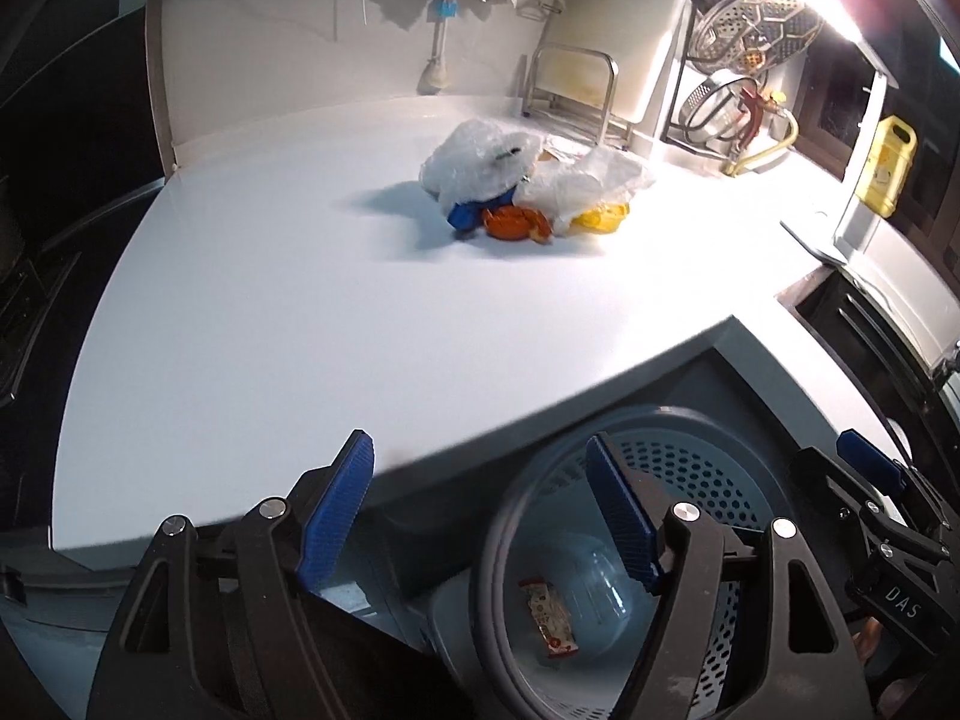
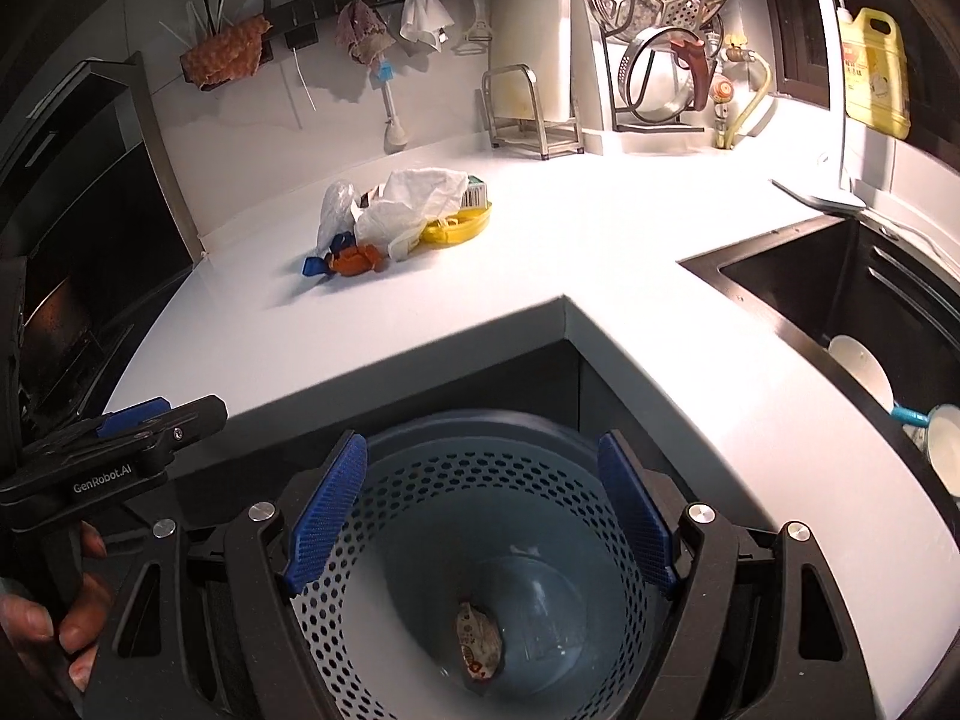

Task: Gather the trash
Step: 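Move both tools back to the counter and grasp the white tissue with the right tool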

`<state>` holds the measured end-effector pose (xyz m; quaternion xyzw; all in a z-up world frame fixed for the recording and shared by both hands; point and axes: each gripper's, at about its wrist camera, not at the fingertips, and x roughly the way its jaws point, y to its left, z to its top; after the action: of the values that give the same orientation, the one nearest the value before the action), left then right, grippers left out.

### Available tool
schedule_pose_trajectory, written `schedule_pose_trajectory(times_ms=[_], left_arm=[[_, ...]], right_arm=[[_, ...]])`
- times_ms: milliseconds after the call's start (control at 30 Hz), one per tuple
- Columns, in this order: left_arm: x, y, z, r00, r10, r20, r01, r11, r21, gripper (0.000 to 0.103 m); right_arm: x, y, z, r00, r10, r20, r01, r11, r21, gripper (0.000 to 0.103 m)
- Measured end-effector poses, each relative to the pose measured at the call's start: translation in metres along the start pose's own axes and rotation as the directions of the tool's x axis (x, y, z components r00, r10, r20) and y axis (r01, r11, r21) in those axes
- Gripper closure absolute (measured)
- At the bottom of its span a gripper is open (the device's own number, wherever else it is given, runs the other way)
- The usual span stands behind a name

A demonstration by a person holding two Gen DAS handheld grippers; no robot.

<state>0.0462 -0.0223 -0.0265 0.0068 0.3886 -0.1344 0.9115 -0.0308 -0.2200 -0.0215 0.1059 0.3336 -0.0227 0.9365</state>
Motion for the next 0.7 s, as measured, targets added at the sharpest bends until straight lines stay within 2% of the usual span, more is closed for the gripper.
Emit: schedule_pose_trajectory(times_ms=[300, 700], left_arm=[[0.017, 0.031, 0.051, 0.994, 0.056, 0.092, -0.051, 0.997, -0.055, 0.030], [0.056, 0.052, 0.081, 0.991, 0.096, 0.096, -0.091, 0.994, -0.060, 0.030]], right_arm=[[0.044, 0.015, 0.048, 0.998, 0.007, 0.058, -0.007, 1.000, -0.013, 0.027], [0.112, 0.046, 0.105, 0.998, 0.022, 0.058, -0.017, 0.997, -0.076, 0.026]])
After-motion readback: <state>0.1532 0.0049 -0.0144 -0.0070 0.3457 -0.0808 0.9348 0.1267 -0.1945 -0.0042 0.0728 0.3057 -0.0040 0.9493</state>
